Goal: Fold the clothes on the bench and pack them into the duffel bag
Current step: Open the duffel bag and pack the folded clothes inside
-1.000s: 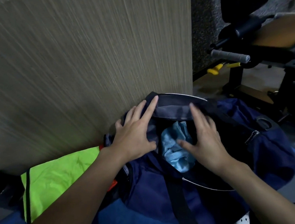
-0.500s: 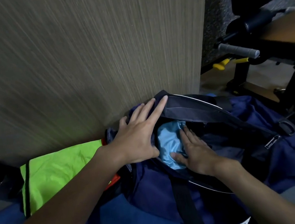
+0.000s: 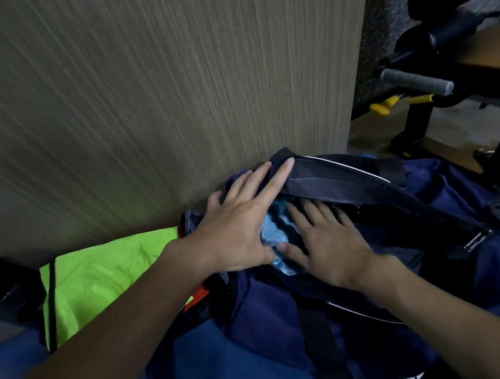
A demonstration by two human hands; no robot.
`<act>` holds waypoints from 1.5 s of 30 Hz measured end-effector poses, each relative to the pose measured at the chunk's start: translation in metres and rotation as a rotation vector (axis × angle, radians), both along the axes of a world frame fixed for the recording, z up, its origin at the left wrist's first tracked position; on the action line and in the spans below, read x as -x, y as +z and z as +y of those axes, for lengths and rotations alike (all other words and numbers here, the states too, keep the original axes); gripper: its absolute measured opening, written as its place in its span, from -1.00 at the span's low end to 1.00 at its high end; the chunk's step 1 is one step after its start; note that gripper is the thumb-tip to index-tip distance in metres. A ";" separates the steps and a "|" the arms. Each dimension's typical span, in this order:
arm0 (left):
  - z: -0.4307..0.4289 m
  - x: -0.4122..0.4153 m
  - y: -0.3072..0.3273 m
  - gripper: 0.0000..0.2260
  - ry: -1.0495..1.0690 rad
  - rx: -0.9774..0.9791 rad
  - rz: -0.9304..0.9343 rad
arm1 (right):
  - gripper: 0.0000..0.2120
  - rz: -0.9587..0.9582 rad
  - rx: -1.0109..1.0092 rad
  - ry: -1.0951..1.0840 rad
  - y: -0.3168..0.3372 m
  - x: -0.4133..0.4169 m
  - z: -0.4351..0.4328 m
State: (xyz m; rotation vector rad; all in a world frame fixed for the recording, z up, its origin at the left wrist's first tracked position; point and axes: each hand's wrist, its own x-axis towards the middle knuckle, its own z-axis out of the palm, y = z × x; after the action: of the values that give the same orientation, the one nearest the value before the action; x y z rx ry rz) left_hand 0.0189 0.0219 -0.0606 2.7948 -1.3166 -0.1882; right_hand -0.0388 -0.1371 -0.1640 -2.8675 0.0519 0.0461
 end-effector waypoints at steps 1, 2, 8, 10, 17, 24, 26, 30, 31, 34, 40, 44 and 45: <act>0.001 0.000 0.000 0.18 0.000 -0.002 0.001 | -0.15 -0.060 -0.042 0.073 0.003 -0.001 -0.003; 0.002 -0.001 0.001 0.18 -0.001 0.000 0.002 | -0.08 -0.068 -0.087 0.152 0.004 -0.004 -0.006; 0.006 -0.001 0.001 0.17 -0.014 0.017 -0.003 | -0.06 0.167 -0.079 0.202 -0.018 -0.015 -0.007; 0.007 -0.001 0.002 0.17 -0.016 0.015 -0.001 | -0.03 0.175 -0.075 0.179 -0.020 -0.019 -0.002; 0.009 -0.004 0.004 0.14 -0.029 0.005 -0.005 | 0.10 0.131 -0.010 0.154 -0.019 -0.030 0.009; 0.014 -0.007 0.002 0.15 -0.045 0.004 0.009 | 0.00 0.210 0.025 0.132 -0.026 -0.036 0.004; 0.015 -0.008 0.001 0.14 -0.047 0.001 0.000 | -0.03 0.224 0.026 0.131 -0.025 -0.040 0.006; 0.017 -0.009 0.002 0.15 -0.059 -0.026 -0.017 | -0.12 0.220 0.005 0.108 -0.028 -0.043 0.007; 0.017 -0.010 0.002 0.16 -0.060 -0.032 -0.019 | -0.12 0.218 0.006 0.105 -0.028 -0.044 0.007; 0.017 -0.011 0.003 0.17 -0.055 -0.034 -0.011 | -0.11 0.218 0.004 0.090 -0.029 -0.046 0.008; 0.014 -0.012 0.002 0.17 -0.047 -0.035 -0.014 | -0.11 0.208 -0.013 0.087 -0.028 -0.045 0.009; 0.011 -0.014 0.002 0.18 -0.032 -0.039 -0.005 | -0.05 0.186 -0.016 0.096 -0.024 -0.034 0.005; 0.010 -0.014 0.002 0.18 -0.027 -0.040 0.005 | -0.09 0.179 -0.023 0.092 -0.023 -0.031 0.003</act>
State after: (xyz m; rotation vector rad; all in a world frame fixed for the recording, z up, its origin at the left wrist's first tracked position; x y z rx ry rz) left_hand 0.0329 0.0318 -0.0586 2.8086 -1.3652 -0.2253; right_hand -0.0082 -0.1343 -0.1867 -2.8329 -0.0445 0.3194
